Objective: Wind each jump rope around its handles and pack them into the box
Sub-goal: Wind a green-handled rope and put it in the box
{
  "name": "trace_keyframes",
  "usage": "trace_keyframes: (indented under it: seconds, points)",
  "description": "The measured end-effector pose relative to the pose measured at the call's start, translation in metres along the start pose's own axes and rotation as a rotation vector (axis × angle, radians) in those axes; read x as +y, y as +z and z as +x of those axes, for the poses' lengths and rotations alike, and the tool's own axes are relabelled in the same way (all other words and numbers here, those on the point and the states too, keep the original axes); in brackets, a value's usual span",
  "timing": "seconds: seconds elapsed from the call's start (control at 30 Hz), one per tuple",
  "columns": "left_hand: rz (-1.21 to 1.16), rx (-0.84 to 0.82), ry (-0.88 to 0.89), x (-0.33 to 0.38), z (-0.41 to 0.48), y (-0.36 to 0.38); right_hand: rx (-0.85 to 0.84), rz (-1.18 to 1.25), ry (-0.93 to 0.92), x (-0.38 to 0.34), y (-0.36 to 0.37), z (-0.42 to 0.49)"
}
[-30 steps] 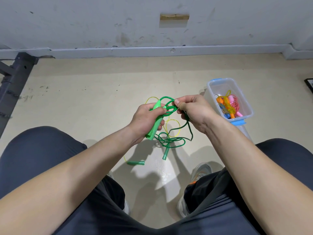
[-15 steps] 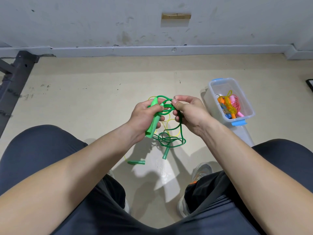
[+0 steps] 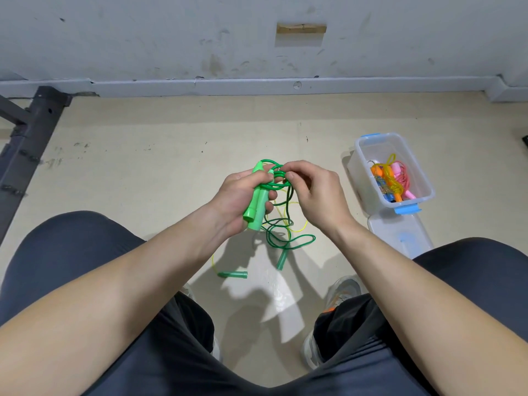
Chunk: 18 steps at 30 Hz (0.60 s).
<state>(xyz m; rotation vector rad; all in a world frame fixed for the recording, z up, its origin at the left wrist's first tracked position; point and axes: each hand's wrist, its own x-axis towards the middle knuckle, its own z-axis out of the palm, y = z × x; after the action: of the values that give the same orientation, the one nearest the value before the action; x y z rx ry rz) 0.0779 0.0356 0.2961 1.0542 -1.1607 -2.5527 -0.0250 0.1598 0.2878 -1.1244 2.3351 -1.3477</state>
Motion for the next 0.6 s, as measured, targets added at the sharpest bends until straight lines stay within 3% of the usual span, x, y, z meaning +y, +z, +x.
trace_keyframes:
  seconds: [0.3,0.47,0.6]
  points:
    - [0.052,0.023,-0.026,-0.003,0.002,-0.005,-0.116,-0.167,-0.007,0.003,-0.007,0.008]
    - [0.107,0.028,-0.020,-0.010,0.005,-0.008,-0.232,-0.441,0.023,-0.002,-0.004,0.010]
    - [0.314,0.043,0.033,-0.017,0.007,-0.010,-0.379,-0.625,0.038,-0.003,-0.004,0.011]
